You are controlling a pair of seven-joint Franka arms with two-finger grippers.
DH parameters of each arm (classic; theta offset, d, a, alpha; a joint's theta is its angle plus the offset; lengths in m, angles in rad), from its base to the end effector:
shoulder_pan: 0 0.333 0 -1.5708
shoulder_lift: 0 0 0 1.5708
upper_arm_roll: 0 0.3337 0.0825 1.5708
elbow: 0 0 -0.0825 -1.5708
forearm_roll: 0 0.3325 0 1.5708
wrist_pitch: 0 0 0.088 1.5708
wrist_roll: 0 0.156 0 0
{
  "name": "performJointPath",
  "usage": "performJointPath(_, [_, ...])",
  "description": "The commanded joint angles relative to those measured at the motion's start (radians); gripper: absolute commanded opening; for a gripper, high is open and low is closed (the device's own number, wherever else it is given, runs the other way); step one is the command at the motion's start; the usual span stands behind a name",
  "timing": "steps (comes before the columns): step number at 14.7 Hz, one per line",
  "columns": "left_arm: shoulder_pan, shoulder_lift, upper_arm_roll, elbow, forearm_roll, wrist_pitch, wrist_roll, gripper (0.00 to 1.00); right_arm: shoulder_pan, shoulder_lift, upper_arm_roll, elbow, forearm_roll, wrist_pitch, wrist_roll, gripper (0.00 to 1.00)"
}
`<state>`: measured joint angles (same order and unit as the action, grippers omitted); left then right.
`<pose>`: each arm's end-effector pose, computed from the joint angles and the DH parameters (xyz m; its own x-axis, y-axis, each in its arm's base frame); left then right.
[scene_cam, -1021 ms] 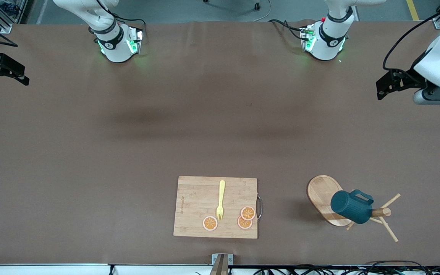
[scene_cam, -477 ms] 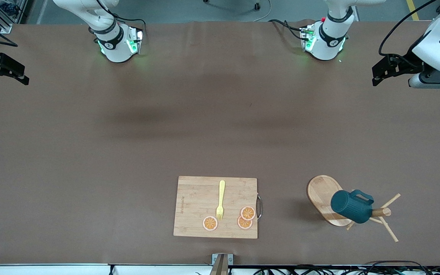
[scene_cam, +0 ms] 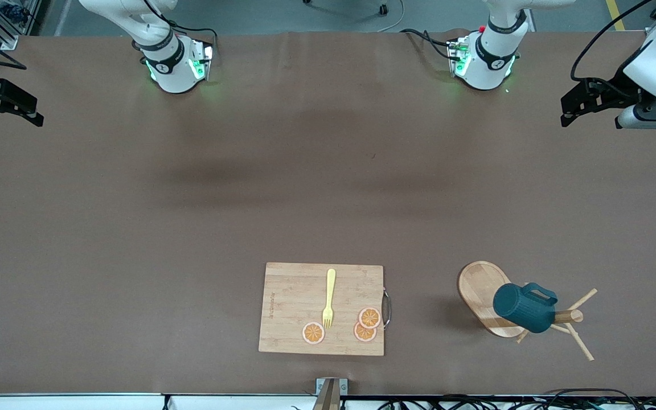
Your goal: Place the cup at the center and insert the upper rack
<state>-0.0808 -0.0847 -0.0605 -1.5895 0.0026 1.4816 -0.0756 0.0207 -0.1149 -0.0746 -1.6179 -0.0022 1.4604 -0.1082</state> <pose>0.4599 -0.0664 0.6187 0.9976 -0.0651 -0.0227 -0.0653 -0.9978 -0.0095 0.4504 -0.0269 0.6190 0.9976 0.0549 -0.0420 0.0545 -0.9985 -0.0110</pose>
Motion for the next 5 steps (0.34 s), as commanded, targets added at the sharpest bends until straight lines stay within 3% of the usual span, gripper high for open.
performJointPath(1, [0.003,0.008,-0.001,0.02,-0.003,-0.015,0.02,1.0,-0.005,-0.025,0.004,-0.022,-0.013,-0.003,-0.004,1.0])
performJointPath(5, [0.003,0.007,-0.001,0.02,-0.003,-0.018,0.019,1.0,-0.004,-0.025,0.004,-0.022,-0.013,-0.003,-0.004,1.0])
